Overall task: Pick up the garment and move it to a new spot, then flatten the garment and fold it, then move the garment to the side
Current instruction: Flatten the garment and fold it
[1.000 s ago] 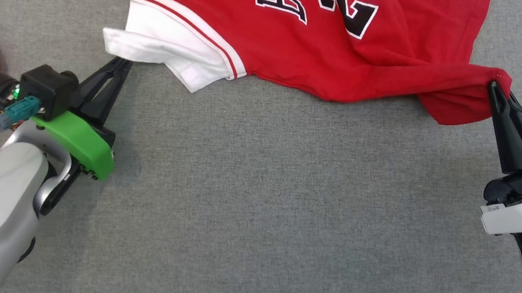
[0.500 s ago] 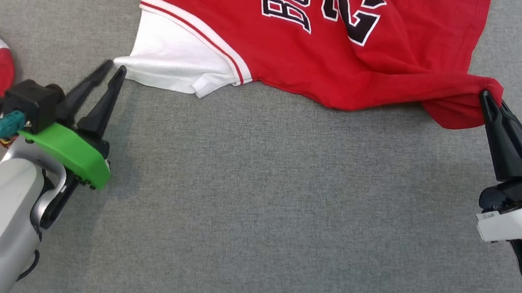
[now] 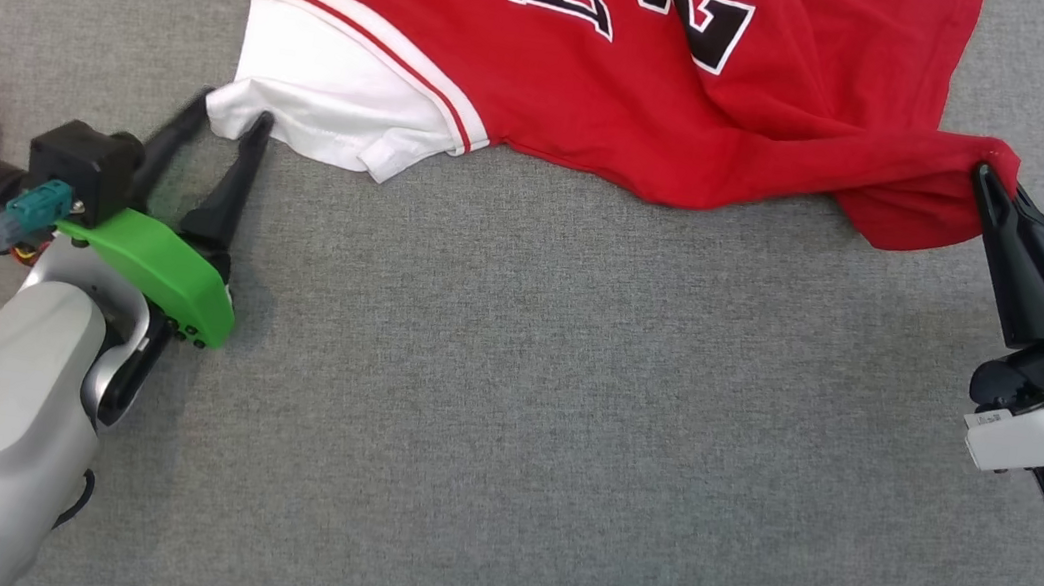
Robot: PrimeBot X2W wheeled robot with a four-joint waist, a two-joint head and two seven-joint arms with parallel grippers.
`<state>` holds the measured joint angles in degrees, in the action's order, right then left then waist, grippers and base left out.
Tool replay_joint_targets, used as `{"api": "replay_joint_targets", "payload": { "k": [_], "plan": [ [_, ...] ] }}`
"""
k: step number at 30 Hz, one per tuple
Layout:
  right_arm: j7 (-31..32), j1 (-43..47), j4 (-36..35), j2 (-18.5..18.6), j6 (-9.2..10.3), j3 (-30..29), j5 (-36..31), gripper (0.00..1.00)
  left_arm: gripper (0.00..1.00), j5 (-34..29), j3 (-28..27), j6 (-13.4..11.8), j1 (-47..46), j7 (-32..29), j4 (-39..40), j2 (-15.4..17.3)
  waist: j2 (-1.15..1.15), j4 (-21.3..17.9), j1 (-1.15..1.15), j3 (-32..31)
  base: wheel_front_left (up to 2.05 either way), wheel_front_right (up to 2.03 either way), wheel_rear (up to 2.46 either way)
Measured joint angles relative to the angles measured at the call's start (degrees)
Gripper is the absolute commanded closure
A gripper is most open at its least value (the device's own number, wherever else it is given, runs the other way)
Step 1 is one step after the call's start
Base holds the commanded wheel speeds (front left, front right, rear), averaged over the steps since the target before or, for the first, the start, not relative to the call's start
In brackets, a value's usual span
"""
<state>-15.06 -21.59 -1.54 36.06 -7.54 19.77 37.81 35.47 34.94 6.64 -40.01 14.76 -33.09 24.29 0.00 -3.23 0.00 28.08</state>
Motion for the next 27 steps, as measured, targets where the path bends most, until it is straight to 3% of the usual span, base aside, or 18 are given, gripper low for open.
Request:
{"api": "replay_joint_targets", "payload": {
  "k": [5,9,13,20,27],
  "plan": [
    [0.0,-0.1,0.0,0.2,0.00,-0.5,0.1,1.00,1.00,0.2,0.0,0.4,0.1,0.0,1.2,0.2,0.00,0.1,0.00,-0.2,0.00,0.00,0.00],
    [0.0,0.3,-0.4,-0.7,0.00,-1.8,-0.3,1.00,1.00,1.3,-4.0,0.5,2.5,0.3,8.8,0.7,0.00,0.3,0.00,-1.3,0.00,0.00,0.00],
    [0.0,1.9,-0.2,-1.7,0.00,-2.6,-1.3,1.00,1.00,8.7,-8.1,0.7,10.5,0.3,17.4,0.9,0.00,0.5,0.00,-3.2,0.00,0.00,0.00],
    [0.0,7.5,-0.7,-2.1,0.00,-5.3,-1.4,1.00,1.00,25.5,-12.1,0.6,24.4,-2.5,37.6,5.1,0.00,1.2,0.00,-7.5,0.00,0.00,0.00],
    [0.0,16.0,-3.1,-1.7,0.00,-8.5,-1.6,1.00,1.00,32.9,-14.5,-4.1,36.2,-4.8,53.2,7.2,0.00,3.0,0.00,-11.1,0.00,0.00,0.00]
  ]
}}
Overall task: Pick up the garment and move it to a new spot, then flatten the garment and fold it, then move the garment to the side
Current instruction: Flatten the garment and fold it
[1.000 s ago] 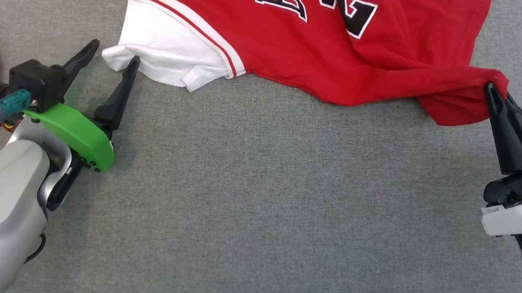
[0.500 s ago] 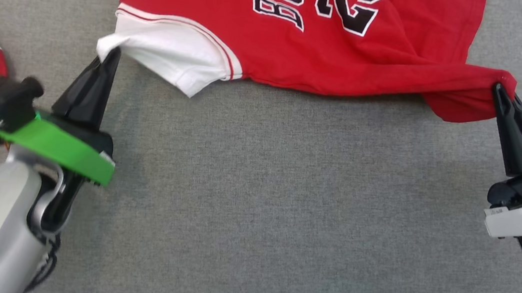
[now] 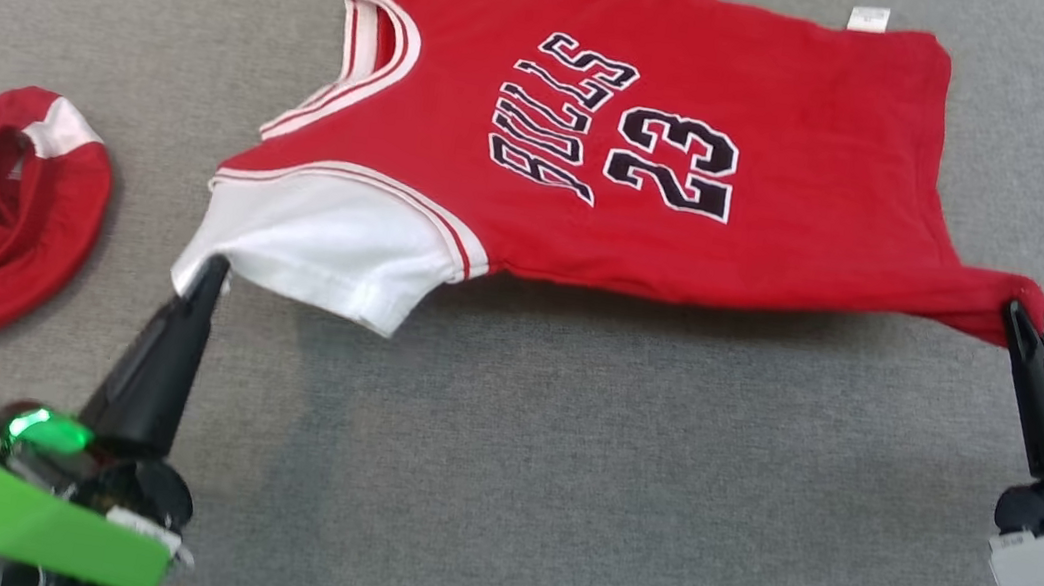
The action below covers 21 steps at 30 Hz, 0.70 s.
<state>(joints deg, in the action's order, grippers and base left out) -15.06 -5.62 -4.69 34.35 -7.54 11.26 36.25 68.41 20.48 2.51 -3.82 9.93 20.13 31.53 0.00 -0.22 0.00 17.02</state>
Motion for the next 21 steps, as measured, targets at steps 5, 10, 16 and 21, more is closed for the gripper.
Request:
{"api": "replay_joint_targets", "payload": {
  "k": [5,10,16,21],
  "plan": [
    [0.0,4.7,-2.0,1.1,0.00,-1.2,0.0,1.00,1.00,3.4,0.1,-3.1,6.9,-1.6,9.3,1.2,0.00,1.3,0.00,-1.5,0.00,0.00,0.00],
    [0.0,9.2,-3.5,1.6,0.00,-3.2,0.0,1.00,1.00,5.9,0.2,-6.1,11.2,-3.4,16.2,2.5,0.00,2.0,0.00,-1.8,0.00,0.00,0.00],
    [0.0,8.2,-1.3,0.5,0.00,-1.8,-0.3,1.00,1.00,9.3,1.4,-7.0,8.9,-4.7,13.1,-0.5,0.00,1.5,0.00,-0.5,0.00,0.00,0.00],
    [0.0,2.7,4.3,-1.7,0.00,1.5,-0.4,1.00,1.00,12.5,2.4,-6.6,1.0,-6.3,4.6,-5.2,0.00,0.9,0.00,1.3,0.00,0.00,0.00]
  ]
}}
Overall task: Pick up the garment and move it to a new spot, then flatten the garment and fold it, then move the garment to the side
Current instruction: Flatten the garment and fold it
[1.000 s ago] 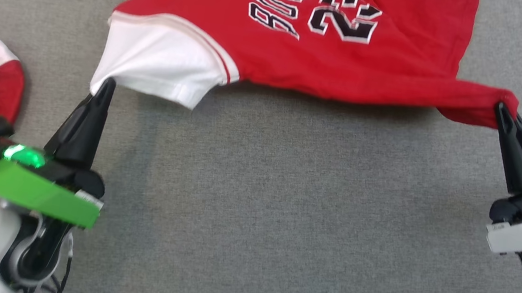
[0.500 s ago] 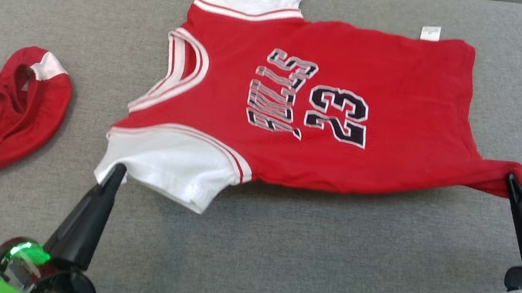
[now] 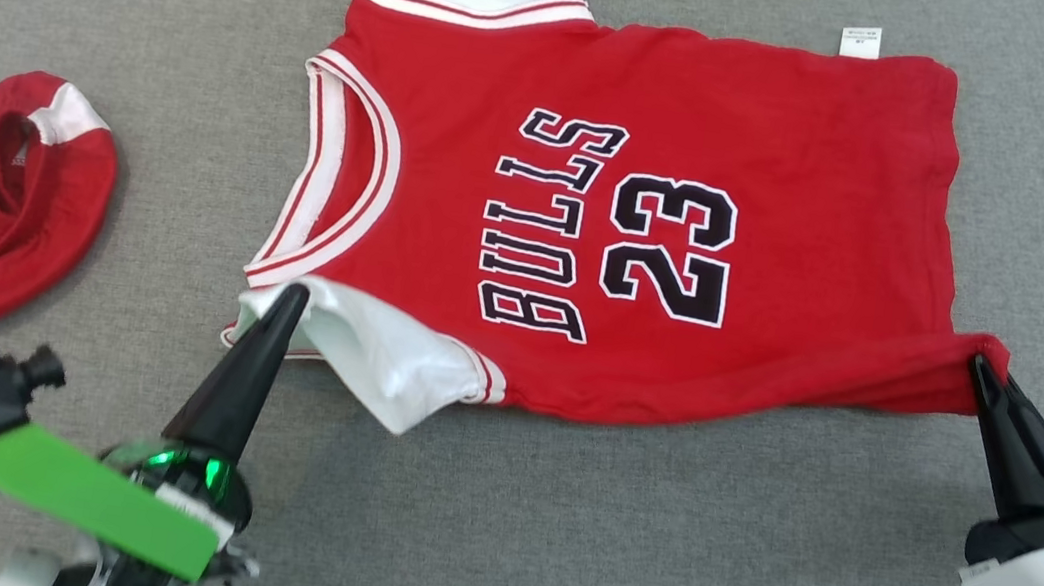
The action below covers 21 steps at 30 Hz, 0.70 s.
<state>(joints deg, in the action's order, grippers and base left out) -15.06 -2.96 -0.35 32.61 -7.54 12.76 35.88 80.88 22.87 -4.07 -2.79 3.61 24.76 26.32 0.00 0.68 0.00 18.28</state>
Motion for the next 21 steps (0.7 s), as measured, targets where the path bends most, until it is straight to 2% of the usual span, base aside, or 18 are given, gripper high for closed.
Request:
{"api": "replay_joint_targets", "payload": {
  "k": [9,21],
  "plan": [
    [0.0,-8.7,7.6,-1.1,0.00,1.8,-0.4,1.00,1.00,0.4,0.3,0.9,-13.5,-1.5,-14.5,-4.3,0.00,-0.8,0.00,2.9,0.00,0.00,0.00],
    [0.0,-16.4,13.4,-1.4,0.00,4.0,-1.3,1.00,1.00,-4.7,1.7,2.4,-24.0,-1.8,-25.2,-5.2,0.00,-1.7,0.00,6.9,0.00,0.00,0.00]
  ]
}}
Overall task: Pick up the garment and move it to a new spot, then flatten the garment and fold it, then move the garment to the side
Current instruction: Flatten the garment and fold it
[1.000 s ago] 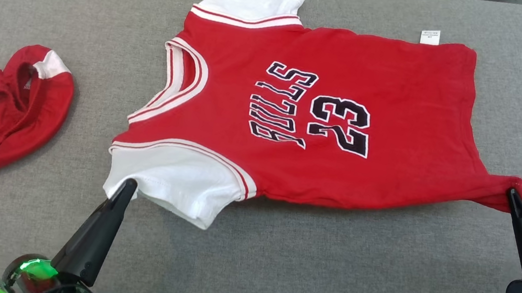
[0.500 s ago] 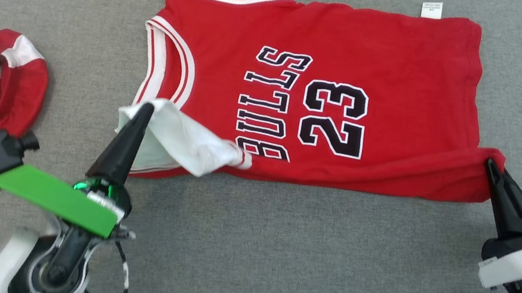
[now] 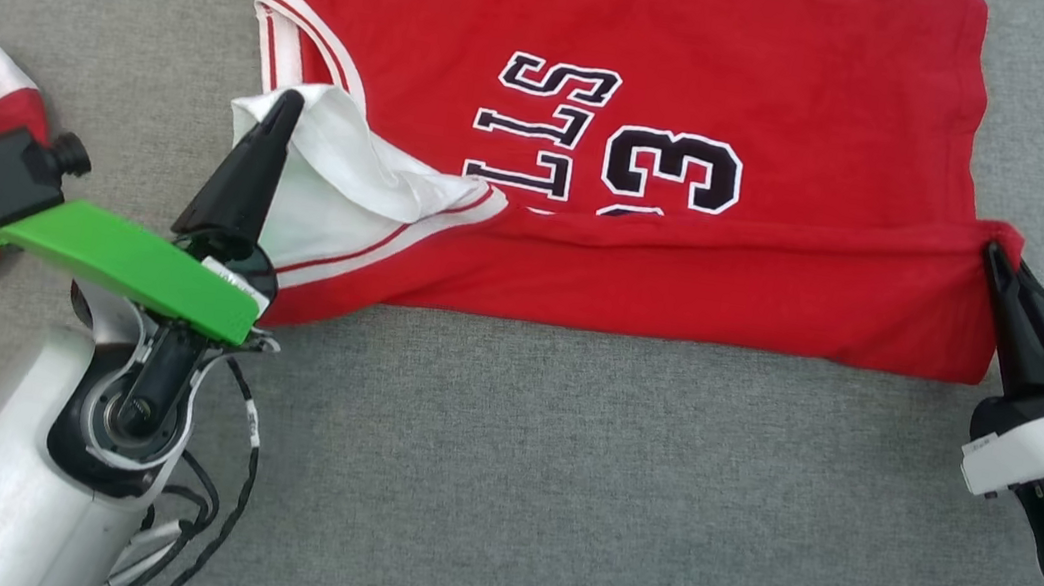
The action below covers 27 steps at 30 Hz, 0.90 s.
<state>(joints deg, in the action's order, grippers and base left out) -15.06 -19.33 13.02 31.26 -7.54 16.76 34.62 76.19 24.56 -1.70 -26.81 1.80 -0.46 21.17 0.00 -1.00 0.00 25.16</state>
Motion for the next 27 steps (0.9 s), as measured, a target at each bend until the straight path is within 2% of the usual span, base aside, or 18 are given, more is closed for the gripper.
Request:
{"api": "replay_joint_targets", "payload": {
  "k": [4,5,6,7,8,11,15,22,27],
  "plan": [
    [0.0,-2.0,1.1,-0.3,0.00,0.6,-0.3,1.00,1.00,-1.8,0.7,1.0,-2.5,0.6,-2.9,-0.3,0.00,-0.1,0.00,1.1,0.00,0.00,0.00],
    [0.0,-2.5,1.1,-0.5,0.00,0.7,-0.3,0.91,0.85,-2.1,0.8,1.3,-3.2,0.8,-3.8,-0.5,0.00,-0.1,0.00,1.4,0.00,0.00,0.00],
    [0.0,-2.9,1.1,-0.6,0.00,0.8,-0.3,0.75,0.57,-3.4,1.2,1.3,-3.9,1.4,-5.0,-0.5,0.00,-0.1,0.00,1.6,0.00,0.00,0.00],
    [0.0,-3.1,1.2,-0.8,0.00,1.1,-0.3,0.53,0.04,-4.5,1.3,1.3,-4.2,2.1,-6.2,-0.5,0.00,-0.1,0.00,1.8,0.00,0.00,0.00],
    [0.0,-3.2,1.3,-1.0,0.00,1.1,0.1,0.00,0.00,-5.0,1.1,1.2,-4.4,3.0,-7.1,-0.6,0.00,-0.1,0.00,2.0,0.00,0.00,0.00],
    [0.0,-3.4,0.4,-1.8,0.00,0.0,0.9,0.00,0.00,-5.8,0.7,1.8,-4.4,6.2,-8.6,-1.6,0.00,-0.1,0.00,2.3,0.00,0.00,0.00],
    [0.0,-2.7,-2.6,-2.4,0.00,-3.7,0.2,0.00,0.00,-11.1,0.4,2.8,-2.5,11.3,-8.7,-1.0,0.00,-0.1,0.00,1.9,0.00,0.00,0.00],
    [0.0,4.3,-8.6,-5.1,0.00,-7.2,-2.5,0.00,0.00,-24.3,-2.9,-0.1,9.4,13.2,-6.5,-0.6,0.00,0.1,0.00,-0.6,0.00,0.00,0.00],
    [0.0,7.7,-10.2,-6.7,0.00,-7.3,-2.7,0.00,0.00,-26.3,-2.8,-0.8,16.8,13.2,-10.0,-2.0,0.00,0.1,0.00,-3.1,0.00,0.00,0.00]
  ]
}}
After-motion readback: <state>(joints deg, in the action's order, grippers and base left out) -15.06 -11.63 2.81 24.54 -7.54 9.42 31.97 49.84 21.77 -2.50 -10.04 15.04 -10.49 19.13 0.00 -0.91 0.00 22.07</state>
